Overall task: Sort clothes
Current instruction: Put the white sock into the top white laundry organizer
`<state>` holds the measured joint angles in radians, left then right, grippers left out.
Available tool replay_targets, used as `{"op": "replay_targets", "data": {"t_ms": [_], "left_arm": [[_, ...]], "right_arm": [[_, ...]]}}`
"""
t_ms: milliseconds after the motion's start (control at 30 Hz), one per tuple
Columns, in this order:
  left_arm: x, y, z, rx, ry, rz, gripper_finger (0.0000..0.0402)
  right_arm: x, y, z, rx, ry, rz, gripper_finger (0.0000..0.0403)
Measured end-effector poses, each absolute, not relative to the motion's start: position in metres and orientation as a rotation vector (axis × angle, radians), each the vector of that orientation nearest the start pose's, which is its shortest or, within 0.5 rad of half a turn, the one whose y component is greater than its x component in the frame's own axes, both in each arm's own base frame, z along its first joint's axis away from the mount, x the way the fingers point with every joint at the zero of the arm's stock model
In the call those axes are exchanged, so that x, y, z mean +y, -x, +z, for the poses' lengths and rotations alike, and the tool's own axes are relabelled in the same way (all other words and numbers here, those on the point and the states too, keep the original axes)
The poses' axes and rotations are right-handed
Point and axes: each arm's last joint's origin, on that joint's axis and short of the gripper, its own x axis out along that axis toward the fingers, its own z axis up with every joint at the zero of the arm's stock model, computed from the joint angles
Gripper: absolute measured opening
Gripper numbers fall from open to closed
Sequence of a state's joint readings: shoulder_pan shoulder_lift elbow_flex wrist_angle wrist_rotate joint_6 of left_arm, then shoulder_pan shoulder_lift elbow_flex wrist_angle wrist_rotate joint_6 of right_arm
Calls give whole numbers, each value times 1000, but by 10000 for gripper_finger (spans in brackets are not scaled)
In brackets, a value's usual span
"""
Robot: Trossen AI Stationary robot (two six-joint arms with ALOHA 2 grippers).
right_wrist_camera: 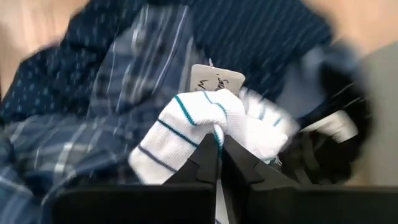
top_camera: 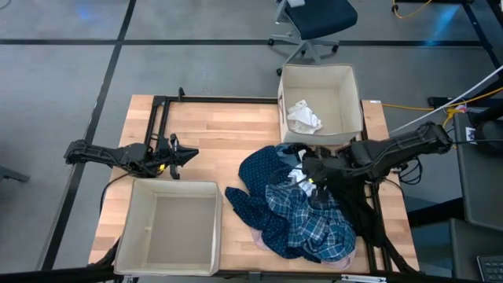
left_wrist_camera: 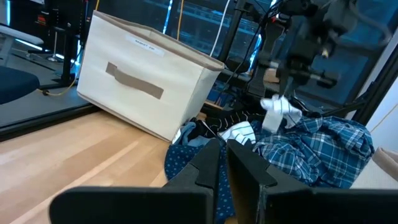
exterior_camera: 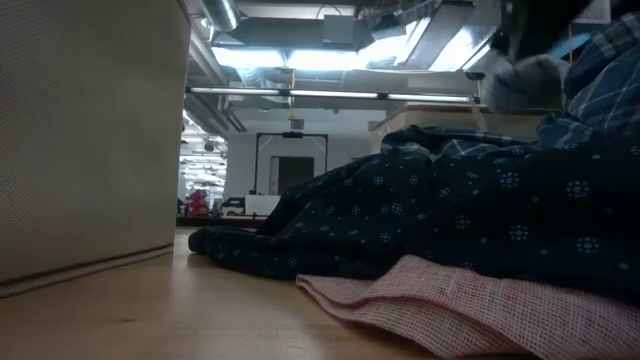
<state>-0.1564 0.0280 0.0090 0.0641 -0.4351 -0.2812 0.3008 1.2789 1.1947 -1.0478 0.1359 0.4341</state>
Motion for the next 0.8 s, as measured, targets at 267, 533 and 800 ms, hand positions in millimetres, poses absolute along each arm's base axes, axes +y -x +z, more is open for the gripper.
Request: {"op": "replay_targets", "data": {"t_ms": [267,533,800], "left_arm": [[-3,-97,171,-82,293,271,19],[-3,-97,171,-82,293,271,19],[-3,-97,170,-83,297,271,19]], "right_arm": [[57,-223,360,935,82,-255,19],[37,-212,395,815,312,-603,21],[-14,-199,397,916,309,-874,21]]}}
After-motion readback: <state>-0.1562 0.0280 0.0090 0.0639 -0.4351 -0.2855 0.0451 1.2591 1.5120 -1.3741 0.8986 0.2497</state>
